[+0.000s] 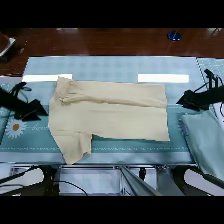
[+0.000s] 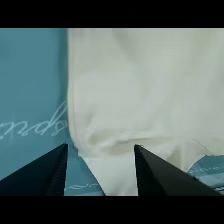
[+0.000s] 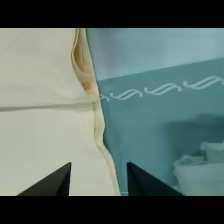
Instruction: Fold the shirts.
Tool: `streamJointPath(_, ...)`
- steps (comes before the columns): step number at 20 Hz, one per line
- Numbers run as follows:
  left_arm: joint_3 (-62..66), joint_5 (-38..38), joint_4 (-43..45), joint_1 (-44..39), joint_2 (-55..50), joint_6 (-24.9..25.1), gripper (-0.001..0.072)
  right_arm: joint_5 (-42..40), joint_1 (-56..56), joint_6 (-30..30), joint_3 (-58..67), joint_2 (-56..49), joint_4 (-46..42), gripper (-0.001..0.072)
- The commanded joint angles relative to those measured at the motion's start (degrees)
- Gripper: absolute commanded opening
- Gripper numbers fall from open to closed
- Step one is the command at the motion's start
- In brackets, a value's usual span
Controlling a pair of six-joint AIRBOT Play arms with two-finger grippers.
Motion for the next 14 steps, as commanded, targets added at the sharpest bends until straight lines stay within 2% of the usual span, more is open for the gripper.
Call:
streamJointPath(1,-17.59,6.12,-6.82,10.40,12.66,4.22,0.0506,-8.79,-0.68,-3.76,-16.63,12.02,11.26,0.0410)
streamJointPath(3,-21.94,8.09,-7.96,12.26,15.23,4.20,0.0506,-9.09,-0.68,-5.81,-20.92,14.47,15.39,0.0410)
streamJointPath(7,-26.60,8.46,-8.37,11.65,14.80,4.17,0.0506,-8.41,-0.68,-6.47,-22.51,14.86,16.17,0.0410)
streamJointPath(14,-34.21,19.19,-14.25,2.27,14.80,4.22,0.0503,-12.37,-2.21,-4.24,-22.25,14.84,15.85,0.0410)
